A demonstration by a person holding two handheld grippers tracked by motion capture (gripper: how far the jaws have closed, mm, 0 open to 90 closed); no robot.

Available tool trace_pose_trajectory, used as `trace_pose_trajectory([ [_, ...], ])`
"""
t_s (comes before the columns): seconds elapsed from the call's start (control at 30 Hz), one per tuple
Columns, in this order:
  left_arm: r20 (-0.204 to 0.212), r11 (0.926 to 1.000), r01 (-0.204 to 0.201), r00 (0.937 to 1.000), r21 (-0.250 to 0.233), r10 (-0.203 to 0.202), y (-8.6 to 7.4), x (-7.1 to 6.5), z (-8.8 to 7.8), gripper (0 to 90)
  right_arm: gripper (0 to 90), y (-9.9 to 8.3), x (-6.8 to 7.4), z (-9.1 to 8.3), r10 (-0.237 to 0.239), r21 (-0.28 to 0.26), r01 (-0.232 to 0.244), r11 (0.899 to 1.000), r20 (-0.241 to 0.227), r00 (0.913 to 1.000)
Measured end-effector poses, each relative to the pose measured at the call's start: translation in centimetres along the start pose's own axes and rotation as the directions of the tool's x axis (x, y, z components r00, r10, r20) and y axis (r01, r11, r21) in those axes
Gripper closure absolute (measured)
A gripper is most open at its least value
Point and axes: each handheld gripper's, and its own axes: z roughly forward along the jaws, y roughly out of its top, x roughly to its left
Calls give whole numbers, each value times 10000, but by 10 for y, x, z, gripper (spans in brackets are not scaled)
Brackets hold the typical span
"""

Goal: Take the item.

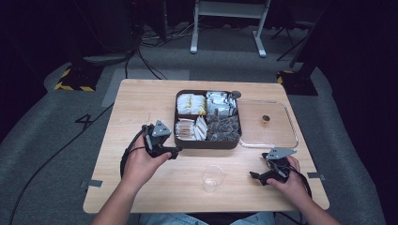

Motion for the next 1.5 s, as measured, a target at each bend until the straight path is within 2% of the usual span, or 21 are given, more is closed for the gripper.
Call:
trace_pose_trajectory([
  [0.03, 92, 10000, 2, 10000, -33, -2, 3, 1, 1, 332, 7, 0, 0, 0, -25, -5, 25, 10000, -31, 10000],
  [0.13, 141, 9993, -315, 9994, -205, 318, 10, 3, 2, 311, 7, -1, -3, -1, -251, -9, 251, 9997, -271, 9993],
  [0.27, 166, 9993, -335, 9993, -171, 337, 19, 6, 5, 312, 9, -2, -4, -2, -422, 3, 422, 9991, -418, 9982],
  [0.33, 216, 9993, -328, 9992, -192, 332, 21, 7, 5, 315, 11, -2, -4, -3, -414, -9, 414, 9991, -420, 9983],
  [0.37, 317, 9995, -163, 9994, -270, 171, 25, 9, 7, 316, 11, -2, -4, -3, -410, -10, 410, 9992, -412, 9983],
  [0.5, 298, 9994, -32, 9995, -343, 42, 32, 12, 11, 322, 12, -2, -4, -3, -399, -12, 399, 9992, -407, 9984],
  [0.53, 290, 9990, 102, 9995, -447, -89, 37, 15, 15, 324, 12, -2, -4, -3, -392, -13, 392, 9992, -401, 9984],
  [0.7, 130, 9984, 42, 9999, -570, -35, 49, 21, 24, 327, 13, -2, -3, -3, -366, -16, 365, 9993, -377, 9986],
  [0.77, 178, 9985, 10, 9998, -549, 0, 57, 24, 33, 331, 13, -2, -4, -3, -364, -17, 363, 9993, -377, 9986],
  [0.87, 3, 9984, -209, 9998, -530, 209, 63, 27, 44, 326, 13, -2, -4, -3, -365, -20, 365, 9993, -376, 9986],
  [0.97, 8, 9984, -319, 9995, -472, 319, 67, 30, 53, 326, 13, -2, -4, -3, -363, -22, 363, 9993, -375, 9986],
  [1.03, -16, 9983, -370, 9993, -442, 369, 74, 34, 66, 326, 13, -2, -4, -3, -365, -22, 365, 9993, -375, 9986],
  [1.1, -19, 9984, -314, 9995, -468, 314, 76, 35, 71, 326, 13, -2, -4, -3, -366, -22, 365, 9993, -374, 9986],
  [1.13, 7, 9989, -195, 9998, -418, 196, 80, 39, 80, 326, 13, -2, -4, -3, -366, -21, 365, 9993, -374, 9986],
  [1.23, -156, 9993, -30, 9999, -375, 24, 84, 45, 91, 327, 13, -2, -4, -2, -363, -24, 362, 9993, -373, 9986],
  [1.33, -84, 9987, 312, 9995, -411, -316, 88, 55, 103, 334, 14, -2, -4, -2, -371, -27, 371, 9993, -363, 9987],
  [1.5, -94, 9992, 368, 9993, -169, -370, 95, 68, 119, 344, 14, -2, -4, -2, -362, -26, 361, 9993, -363, 9987],
])
